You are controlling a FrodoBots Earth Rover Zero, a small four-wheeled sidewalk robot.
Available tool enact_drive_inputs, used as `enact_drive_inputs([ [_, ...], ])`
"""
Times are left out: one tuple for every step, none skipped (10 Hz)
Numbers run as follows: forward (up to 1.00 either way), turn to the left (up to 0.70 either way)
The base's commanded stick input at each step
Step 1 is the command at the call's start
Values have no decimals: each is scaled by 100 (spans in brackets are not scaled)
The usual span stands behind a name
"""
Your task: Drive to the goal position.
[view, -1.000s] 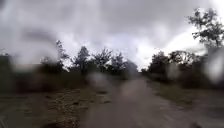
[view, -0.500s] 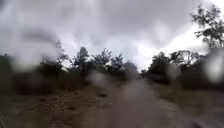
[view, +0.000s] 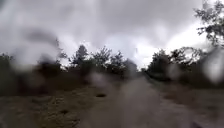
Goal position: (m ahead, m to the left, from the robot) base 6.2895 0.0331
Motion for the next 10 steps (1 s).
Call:
enact_drive_inputs([
  [45,0],
  [45,0],
  [45,-5],
  [45,-18],
  [45,-26],
  [45,-26],
  [45,-26],
  [45,-26],
  [45,-26],
  [45,-26],
])
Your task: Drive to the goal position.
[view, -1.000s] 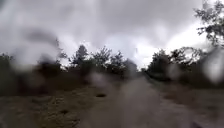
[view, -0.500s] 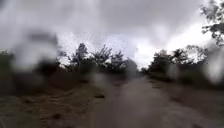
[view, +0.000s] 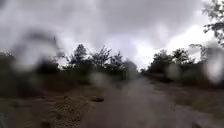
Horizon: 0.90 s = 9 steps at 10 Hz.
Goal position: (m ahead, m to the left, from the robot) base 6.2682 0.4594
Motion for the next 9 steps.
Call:
enact_drive_inputs([
  [45,-26],
  [45,0],
  [45,0],
  [45,0],
  [45,0],
  [45,0],
  [45,0],
  [45,0],
  [45,0],
])
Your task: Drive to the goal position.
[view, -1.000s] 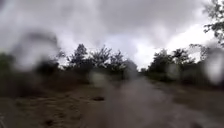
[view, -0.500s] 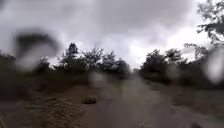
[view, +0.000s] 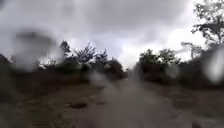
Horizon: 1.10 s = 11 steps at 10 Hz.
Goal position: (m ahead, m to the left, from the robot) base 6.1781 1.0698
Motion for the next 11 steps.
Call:
enact_drive_inputs([
  [45,0],
  [45,0],
  [45,0],
  [45,0],
  [45,0],
  [45,0],
  [45,0],
  [45,0],
  [45,0],
  [45,0],
  [45,0],
])
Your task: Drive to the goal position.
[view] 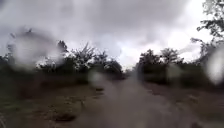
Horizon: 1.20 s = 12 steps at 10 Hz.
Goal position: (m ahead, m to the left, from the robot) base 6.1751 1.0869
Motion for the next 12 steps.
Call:
enact_drive_inputs([
  [45,0],
  [45,0],
  [45,0],
  [45,0],
  [45,0],
  [45,0],
  [45,0],
  [45,0],
  [45,0],
  [45,0],
  [45,0],
  [54,0],
])
